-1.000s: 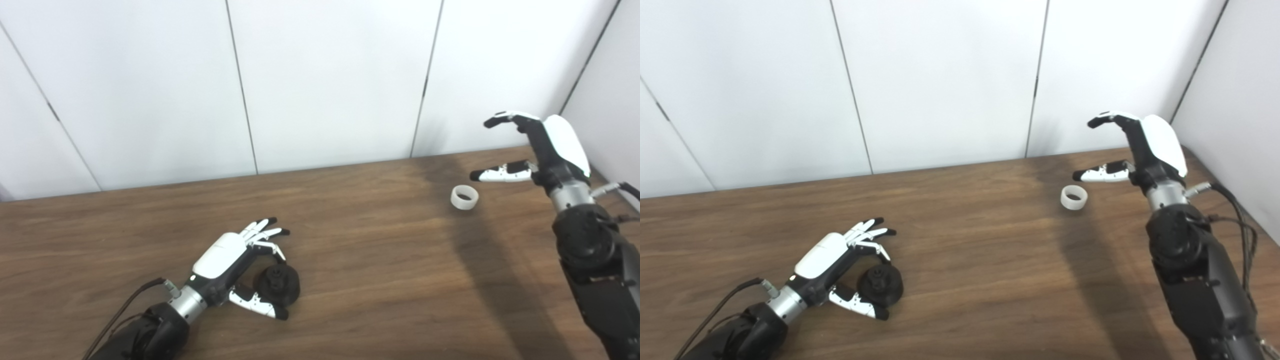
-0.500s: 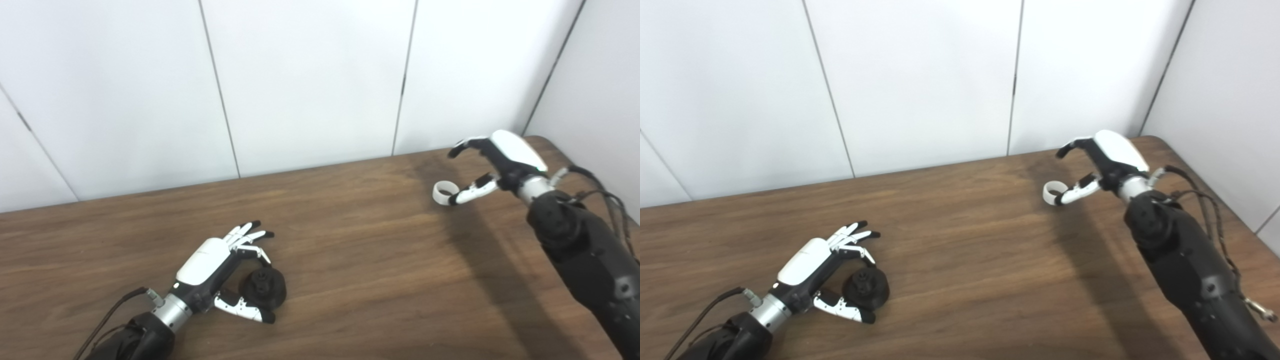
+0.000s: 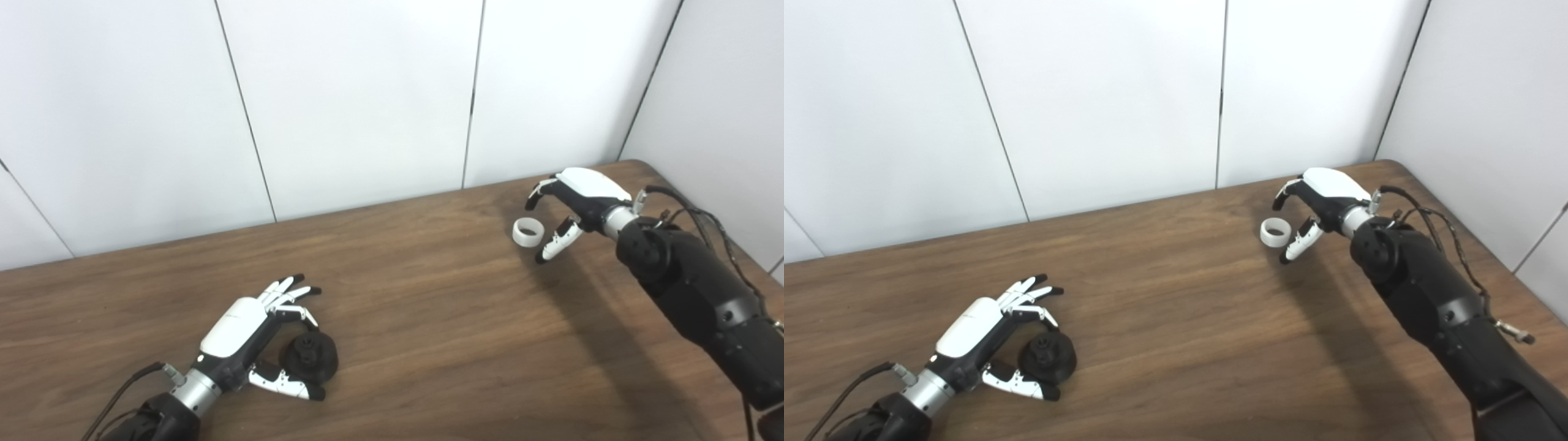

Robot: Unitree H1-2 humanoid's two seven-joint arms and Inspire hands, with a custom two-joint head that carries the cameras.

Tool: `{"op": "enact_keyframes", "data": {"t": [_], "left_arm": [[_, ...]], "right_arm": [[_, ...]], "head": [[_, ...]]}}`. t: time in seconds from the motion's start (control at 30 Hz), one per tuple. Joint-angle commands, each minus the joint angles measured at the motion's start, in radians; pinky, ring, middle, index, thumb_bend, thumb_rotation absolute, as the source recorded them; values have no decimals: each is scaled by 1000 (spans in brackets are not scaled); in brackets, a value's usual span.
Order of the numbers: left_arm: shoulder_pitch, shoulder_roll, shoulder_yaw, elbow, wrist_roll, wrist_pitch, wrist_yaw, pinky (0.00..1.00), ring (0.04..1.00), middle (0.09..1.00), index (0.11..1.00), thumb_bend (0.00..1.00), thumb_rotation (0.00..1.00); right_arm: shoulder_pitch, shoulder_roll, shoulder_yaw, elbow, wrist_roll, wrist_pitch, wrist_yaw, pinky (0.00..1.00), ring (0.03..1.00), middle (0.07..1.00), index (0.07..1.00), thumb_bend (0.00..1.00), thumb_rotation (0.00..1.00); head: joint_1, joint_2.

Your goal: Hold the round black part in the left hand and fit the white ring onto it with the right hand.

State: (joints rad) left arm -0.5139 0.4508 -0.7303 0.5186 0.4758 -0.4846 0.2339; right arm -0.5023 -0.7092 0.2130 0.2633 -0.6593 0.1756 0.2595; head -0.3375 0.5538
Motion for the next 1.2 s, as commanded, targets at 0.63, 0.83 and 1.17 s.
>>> {"op": "enact_keyframes", "data": {"t": [0.63, 0.83, 1.17], "left_arm": [[51, 10, -58, 52, 5, 15, 3, 1000, 1000, 891, 481, 525, 60], [57, 12, -60, 36, 0, 15, 5, 1000, 1000, 889, 481, 525, 59], [64, 11, -57, 35, -13, 15, 4, 1000, 1000, 889, 480, 525, 58]], "right_arm": [[-99, -62, -37, -64, -20, -72, 25, 840, 952, 868, 688, 901, 205], [-126, -76, 9, -38, -68, -92, 55, 900, 971, 882, 683, 907, 197], [-133, -87, 40, -34, -134, -68, 95, 1000, 1000, 934, 698, 972, 264]], "head": [[-35, -15], [-34, -9], [-33, -7]]}}
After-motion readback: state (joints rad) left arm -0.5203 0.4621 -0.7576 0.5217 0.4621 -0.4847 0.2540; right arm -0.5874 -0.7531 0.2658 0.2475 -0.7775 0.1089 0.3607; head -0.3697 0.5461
